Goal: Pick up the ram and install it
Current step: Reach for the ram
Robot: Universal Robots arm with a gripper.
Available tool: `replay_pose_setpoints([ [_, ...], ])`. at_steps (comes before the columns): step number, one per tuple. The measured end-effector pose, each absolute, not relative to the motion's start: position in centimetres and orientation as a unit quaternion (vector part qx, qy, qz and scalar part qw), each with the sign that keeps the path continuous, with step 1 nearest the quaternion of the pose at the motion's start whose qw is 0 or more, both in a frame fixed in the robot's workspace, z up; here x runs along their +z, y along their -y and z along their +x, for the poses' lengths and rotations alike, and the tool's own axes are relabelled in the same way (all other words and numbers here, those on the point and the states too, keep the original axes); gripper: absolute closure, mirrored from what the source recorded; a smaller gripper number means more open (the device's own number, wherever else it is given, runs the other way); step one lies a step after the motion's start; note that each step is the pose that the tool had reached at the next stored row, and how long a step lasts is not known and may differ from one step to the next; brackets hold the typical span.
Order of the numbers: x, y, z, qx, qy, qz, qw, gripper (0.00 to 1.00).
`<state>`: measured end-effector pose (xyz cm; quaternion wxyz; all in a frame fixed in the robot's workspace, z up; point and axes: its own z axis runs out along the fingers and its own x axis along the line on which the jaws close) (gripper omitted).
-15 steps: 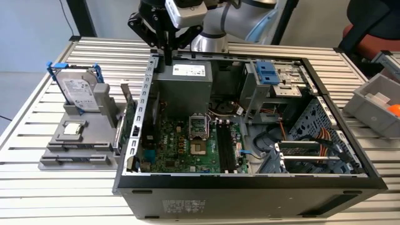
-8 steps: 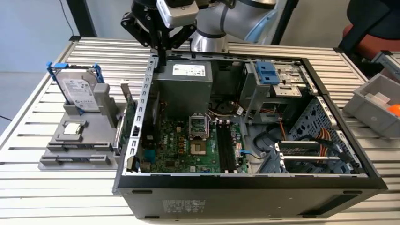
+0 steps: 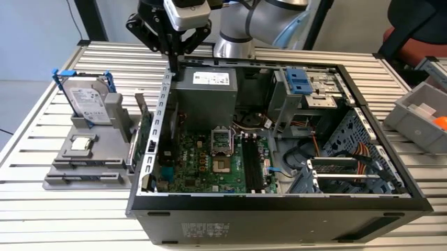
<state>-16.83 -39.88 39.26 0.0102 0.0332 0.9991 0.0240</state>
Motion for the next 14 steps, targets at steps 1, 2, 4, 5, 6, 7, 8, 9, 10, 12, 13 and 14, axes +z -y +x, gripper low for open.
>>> replay_pose_setpoints([
  [1,39.3,39.9,-17.0,0.024,-0.999,0.033,0.01,1.0],
  [2,39.3,39.9,-17.1,0.024,-0.999,0.033,0.01,1.0],
  [4,39.3,39.9,-17.4,0.024,-0.999,0.033,0.01,1.0],
  [5,39.3,39.9,-17.5,0.024,-0.999,0.033,0.01,1.0],
  [6,39.3,39.9,-17.6,0.024,-0.999,0.032,0.01,1.0],
  [7,39.3,39.9,-17.8,0.024,-0.999,0.032,0.01,1.0],
  [8,39.3,39.9,-17.9,0.024,-0.999,0.032,0.01,1.0],
  [9,39.3,39.9,-18.0,0.024,-0.999,0.032,0.01,1.0],
  [10,39.3,39.9,-18.1,0.024,-0.999,0.032,0.01,1.0],
  [12,39.3,39.9,-18.4,0.024,-0.999,0.032,0.01,1.0],
  [13,39.3,39.9,-18.5,0.024,-0.999,0.032,0.01,1.0],
  [14,39.3,39.9,-18.6,0.024,-0.999,0.032,0.01,1.0],
])
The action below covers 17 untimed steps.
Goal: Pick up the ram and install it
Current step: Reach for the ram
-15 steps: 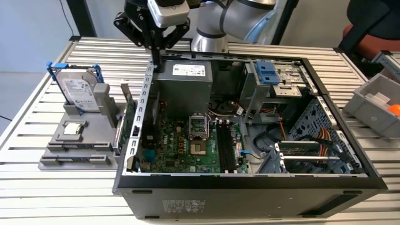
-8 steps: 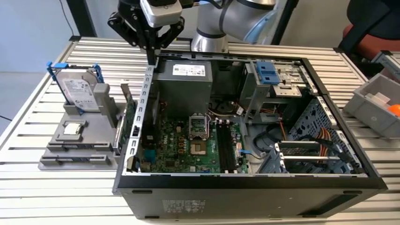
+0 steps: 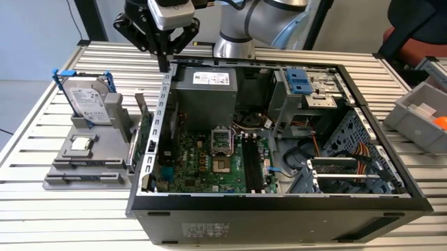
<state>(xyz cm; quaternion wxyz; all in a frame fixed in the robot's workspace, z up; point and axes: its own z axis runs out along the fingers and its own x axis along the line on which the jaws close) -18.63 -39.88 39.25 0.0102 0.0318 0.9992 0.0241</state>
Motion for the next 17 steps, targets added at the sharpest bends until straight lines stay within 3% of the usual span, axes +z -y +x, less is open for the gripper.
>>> replay_pose_setpoints([
  [17,39.2,39.9,-21.0,0.024,-0.999,0.031,0.01,1.0],
])
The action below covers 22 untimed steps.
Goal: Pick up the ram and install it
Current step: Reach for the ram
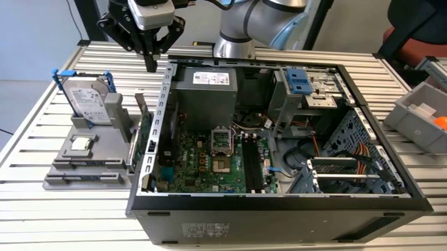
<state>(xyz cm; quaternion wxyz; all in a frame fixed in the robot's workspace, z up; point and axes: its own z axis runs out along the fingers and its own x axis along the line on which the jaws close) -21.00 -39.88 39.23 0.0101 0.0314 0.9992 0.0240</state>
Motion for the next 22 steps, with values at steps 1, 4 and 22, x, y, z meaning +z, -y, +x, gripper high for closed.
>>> replay_pose_setpoints([
  [1,39.2,39.9,-21.2,0.024,-0.999,0.031,0.01,1.0],
  [4,39.2,39.9,-21.6,0.024,-0.999,0.031,0.01,1.0],
  [22,39.2,39.9,-23.7,0.024,-0.999,0.031,0.01,1.0],
])
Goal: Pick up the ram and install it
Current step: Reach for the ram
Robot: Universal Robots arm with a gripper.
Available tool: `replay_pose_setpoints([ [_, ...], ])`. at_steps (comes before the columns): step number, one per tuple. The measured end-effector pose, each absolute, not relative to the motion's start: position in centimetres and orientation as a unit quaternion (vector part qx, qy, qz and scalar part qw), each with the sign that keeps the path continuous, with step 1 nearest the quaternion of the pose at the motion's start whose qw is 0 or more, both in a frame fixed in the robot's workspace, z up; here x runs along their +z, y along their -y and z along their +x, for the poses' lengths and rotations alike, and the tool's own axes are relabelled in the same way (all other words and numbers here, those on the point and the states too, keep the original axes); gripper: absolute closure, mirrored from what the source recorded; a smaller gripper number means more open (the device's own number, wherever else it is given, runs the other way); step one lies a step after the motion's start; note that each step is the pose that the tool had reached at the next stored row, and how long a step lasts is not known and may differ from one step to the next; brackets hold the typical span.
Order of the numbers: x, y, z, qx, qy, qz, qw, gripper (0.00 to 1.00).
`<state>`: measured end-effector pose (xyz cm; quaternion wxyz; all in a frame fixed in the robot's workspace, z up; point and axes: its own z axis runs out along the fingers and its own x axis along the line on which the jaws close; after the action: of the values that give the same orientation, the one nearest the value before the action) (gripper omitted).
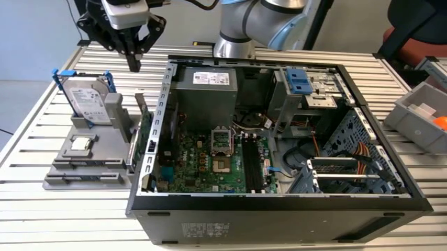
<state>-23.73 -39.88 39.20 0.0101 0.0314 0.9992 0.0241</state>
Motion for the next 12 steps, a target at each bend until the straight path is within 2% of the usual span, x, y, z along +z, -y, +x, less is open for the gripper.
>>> replay_pose_setpoints([
  [12,39.2,39.9,-25.3,0.024,-0.999,0.031,0.01,1.0],
])
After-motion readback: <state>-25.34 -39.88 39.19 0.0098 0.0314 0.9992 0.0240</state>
